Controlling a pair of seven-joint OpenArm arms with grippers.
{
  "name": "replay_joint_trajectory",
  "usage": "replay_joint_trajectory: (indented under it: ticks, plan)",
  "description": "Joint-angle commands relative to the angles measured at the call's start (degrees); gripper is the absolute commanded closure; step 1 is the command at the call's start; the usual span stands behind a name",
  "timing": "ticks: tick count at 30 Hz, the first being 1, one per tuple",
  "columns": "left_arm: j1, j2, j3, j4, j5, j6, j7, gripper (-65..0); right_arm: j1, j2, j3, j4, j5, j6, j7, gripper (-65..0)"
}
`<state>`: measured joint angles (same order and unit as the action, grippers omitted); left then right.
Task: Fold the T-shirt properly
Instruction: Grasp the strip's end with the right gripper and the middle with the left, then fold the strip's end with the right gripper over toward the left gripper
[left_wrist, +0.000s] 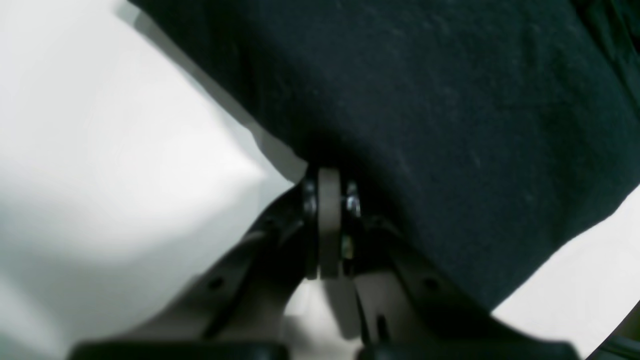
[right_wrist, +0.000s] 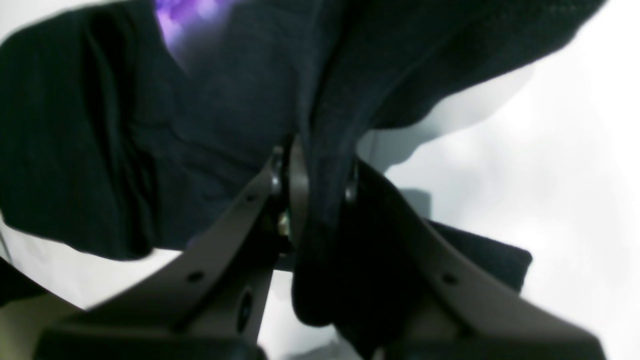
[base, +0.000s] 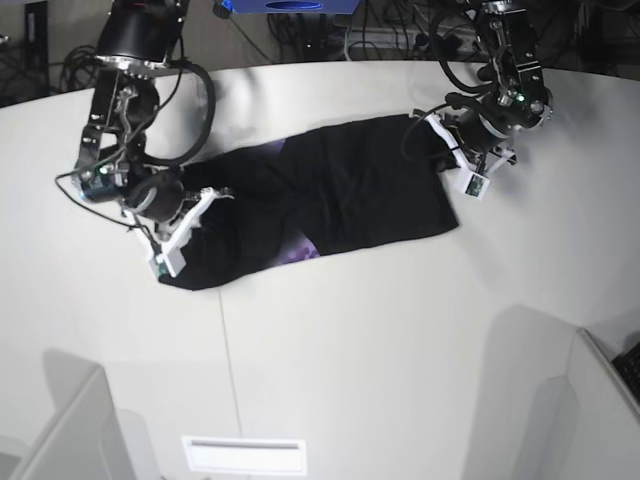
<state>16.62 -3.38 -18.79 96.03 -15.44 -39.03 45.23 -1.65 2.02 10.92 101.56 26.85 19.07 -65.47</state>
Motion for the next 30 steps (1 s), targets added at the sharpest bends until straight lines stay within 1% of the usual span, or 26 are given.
replay_joint_trajectory:
  ticks: [1,3,6,14,18,25,28,30]
  plan:
    - [-0.4,-0.1,0.8,0.5,0.0,0.2,0.3,0.0,0.5,0.0,-1.2,2.0,1.3,-0.5,1.7,0.0]
    - [-0.4,-0.1,1.4,0.5,0.0,1.4,0.3,0.0,-0.4,-0.4,-3.7,3.9,1.3,-1.3,2.2,0.0]
    - [-0.4,-0.1,2.1,0.6,0.0,2.9,0.3,0.0,-1.6,-2.1,-5.8,6.8,1.3,-2.5,2.1,0.0]
    - [-0.1,-0.3,2.0,0.7,0.0,2.9,0.3,0.0,-5.1,-5.8,-10.2,12.5,1.4,-2.7,2.0,0.0]
    - [0.0,-0.4,1.8,0.7,0.0,2.9,0.3,0.0,-6.4,-7.6,-11.9,13.4,1.5,-2.7,2.1,0.0]
    - [1.4,-0.4,1.7,2.3,0.0,2.9,0.3,0.0,-6.5,-9.2,-17.0,13.4,1.6,-2.8,2.6,0.0]
    - [1.6,-0.4,1.7,3.3,0.0,2.9,0.3,0.0,-6.5,-9.3,-18.9,13.3,1.6,-2.8,2.7,0.0]
    - [1.7,-0.4,1.7,3.4,0.0,2.9,0.3,0.0,-6.5,-9.4,-20.4,13.3,1.6,-2.9,4.2,0.0]
